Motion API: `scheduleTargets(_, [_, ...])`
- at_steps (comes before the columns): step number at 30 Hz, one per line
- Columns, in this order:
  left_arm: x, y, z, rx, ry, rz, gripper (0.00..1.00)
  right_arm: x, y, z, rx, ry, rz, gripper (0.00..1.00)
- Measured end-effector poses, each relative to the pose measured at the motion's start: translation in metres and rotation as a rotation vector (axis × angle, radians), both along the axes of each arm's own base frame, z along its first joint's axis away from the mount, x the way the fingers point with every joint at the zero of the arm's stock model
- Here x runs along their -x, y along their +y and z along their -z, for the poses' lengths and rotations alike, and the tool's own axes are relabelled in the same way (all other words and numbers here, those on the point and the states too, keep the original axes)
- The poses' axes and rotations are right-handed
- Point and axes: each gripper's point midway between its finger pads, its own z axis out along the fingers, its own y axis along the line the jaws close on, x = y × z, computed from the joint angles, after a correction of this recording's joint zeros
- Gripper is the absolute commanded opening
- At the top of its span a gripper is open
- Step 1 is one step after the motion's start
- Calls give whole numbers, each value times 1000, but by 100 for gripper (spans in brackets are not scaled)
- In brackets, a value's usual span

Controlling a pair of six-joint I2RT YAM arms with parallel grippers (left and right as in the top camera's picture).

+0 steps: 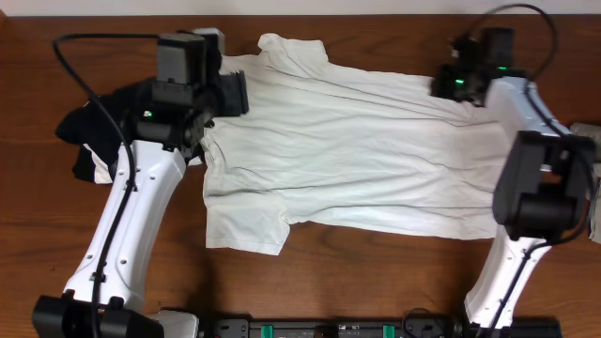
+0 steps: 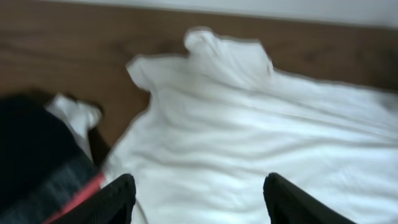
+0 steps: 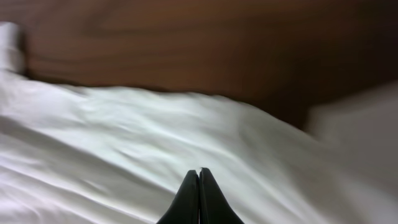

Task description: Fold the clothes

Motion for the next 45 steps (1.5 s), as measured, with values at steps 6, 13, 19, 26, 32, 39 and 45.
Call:
scheduleTargets(6, [20,-7,16,-19,98,24,63,-6,57,26,12,-3,-69,1])
scheduleTargets(13, [24,-6,19,-23,117,25,63,-4,65,47,8,35,-60,1])
scheduleTargets(19, [24,-6,19,-23,118,25,63,-34,51,50,76,-67,4,1])
scheduleTargets(26, [25,-6,20,-24,121,24,64,-74,18,50,120,-204,113,1])
scheduleTargets(32, [24,-6,20,-26,119,27,72,-85,-12,46,40,-220,131,19])
scheduleTargets(39, [24,-6,20,-29,118,31,78,-73,1,33,-182,-168,-6,50])
scheduleTargets(45, [40,-3,31,-57,191,48,80,-38,-13,7,-277,-42,-12,54])
